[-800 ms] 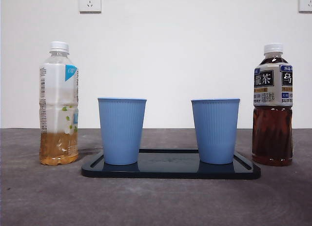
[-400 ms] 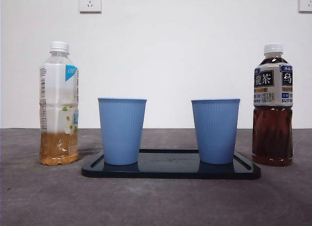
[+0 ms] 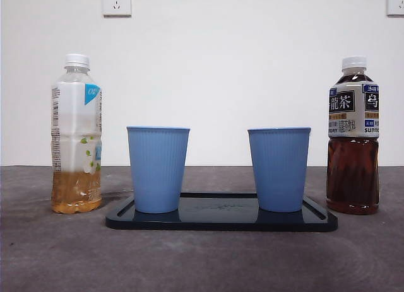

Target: Pour the drink into the cup

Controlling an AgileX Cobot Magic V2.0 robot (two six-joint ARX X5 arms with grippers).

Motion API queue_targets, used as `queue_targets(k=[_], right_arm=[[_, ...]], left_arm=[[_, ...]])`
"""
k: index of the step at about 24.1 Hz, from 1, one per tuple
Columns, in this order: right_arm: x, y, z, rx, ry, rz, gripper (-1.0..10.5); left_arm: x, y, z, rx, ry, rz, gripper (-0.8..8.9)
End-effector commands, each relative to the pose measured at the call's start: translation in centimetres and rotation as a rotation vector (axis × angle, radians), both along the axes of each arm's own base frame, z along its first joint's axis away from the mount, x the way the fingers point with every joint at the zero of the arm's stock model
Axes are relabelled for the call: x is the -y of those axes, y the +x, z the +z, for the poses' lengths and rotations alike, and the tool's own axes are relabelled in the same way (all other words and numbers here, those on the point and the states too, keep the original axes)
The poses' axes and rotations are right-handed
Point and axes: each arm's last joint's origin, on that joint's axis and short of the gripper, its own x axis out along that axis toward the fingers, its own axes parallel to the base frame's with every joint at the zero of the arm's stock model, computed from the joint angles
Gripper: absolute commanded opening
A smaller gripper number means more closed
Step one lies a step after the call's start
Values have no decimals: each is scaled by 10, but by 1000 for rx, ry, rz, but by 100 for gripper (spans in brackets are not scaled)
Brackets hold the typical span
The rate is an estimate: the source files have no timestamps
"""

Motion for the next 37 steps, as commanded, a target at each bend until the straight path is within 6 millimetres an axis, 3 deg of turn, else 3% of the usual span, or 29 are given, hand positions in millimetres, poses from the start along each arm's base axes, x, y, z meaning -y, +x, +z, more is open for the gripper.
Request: queue_targets(k=[1, 8, 15, 17, 19, 20, 21, 33, 37], right_arm=[[-2, 4, 9, -56, -70, 121, 8], [-8, 10, 10, -242, -111, 276, 7], [-14, 7, 2, -327, -135, 362, 7], [-14, 7, 2, -329, -132, 362, 70], [-14, 7, 2, -331, -129, 360, 288], [-14, 7, 2, -331, -129, 359, 371], [-14, 7, 2, -333, -127, 357, 413], [-15, 12, 0, -346, -41, 308, 415], [-17, 31, -27, -330, 67, 251, 415]], left_arm=[[2, 5, 11, -17, 51, -105, 10], [11, 11, 14, -172, 90, -323, 10], [18, 9, 13, -214, 106, -403, 20], [18, 9, 13, -217, 102, -402, 193], [18, 9, 13, -224, 95, -398, 417], [18, 9, 12, -225, 95, -398, 442], [18, 9, 12, -226, 95, -398, 439], [18, 9, 13, -220, 95, -398, 439], [18, 10, 13, -218, 95, -397, 439]])
